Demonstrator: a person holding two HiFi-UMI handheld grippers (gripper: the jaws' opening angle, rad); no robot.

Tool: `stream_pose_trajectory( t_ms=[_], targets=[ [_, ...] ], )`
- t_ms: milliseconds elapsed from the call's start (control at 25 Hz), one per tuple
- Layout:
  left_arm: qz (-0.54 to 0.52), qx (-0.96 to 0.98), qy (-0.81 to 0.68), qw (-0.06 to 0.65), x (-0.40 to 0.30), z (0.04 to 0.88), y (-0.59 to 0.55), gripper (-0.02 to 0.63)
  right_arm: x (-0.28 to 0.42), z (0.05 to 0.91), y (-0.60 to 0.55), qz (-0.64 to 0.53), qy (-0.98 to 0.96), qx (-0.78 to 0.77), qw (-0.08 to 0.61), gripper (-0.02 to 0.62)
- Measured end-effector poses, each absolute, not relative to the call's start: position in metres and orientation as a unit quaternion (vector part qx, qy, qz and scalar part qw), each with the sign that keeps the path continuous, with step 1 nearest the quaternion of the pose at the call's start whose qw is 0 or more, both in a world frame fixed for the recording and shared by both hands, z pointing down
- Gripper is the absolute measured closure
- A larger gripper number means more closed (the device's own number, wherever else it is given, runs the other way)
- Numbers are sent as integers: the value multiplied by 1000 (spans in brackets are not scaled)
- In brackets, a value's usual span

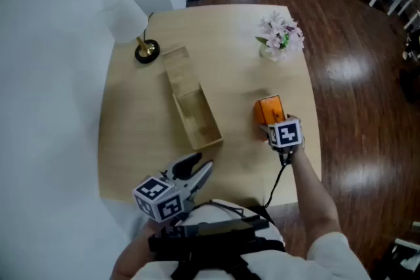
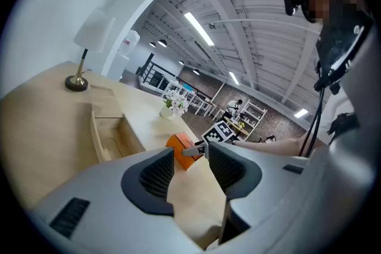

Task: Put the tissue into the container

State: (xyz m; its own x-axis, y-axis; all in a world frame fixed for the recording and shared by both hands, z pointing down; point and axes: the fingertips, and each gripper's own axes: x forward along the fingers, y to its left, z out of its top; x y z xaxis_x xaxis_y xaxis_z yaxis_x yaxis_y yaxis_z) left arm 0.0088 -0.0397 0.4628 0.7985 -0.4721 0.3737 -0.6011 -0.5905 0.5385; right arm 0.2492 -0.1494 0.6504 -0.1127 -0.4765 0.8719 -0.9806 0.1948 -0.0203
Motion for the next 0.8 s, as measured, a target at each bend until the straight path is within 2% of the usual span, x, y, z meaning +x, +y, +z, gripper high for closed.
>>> stream_pose_trajectory(
  t_ms=[280,480,800],
  targets=[
    [95,886,-296,345,6,467,-40,430,252,667,-142,349,-657,570,348,133],
    [87,883,-306,344,-7,464,-43,431,253,644,-145,321,-656,584,356,162],
    [62,882,-330,329,-44,450,-47,431,208,566,-160,279,-698,591,292,164]
  ],
)
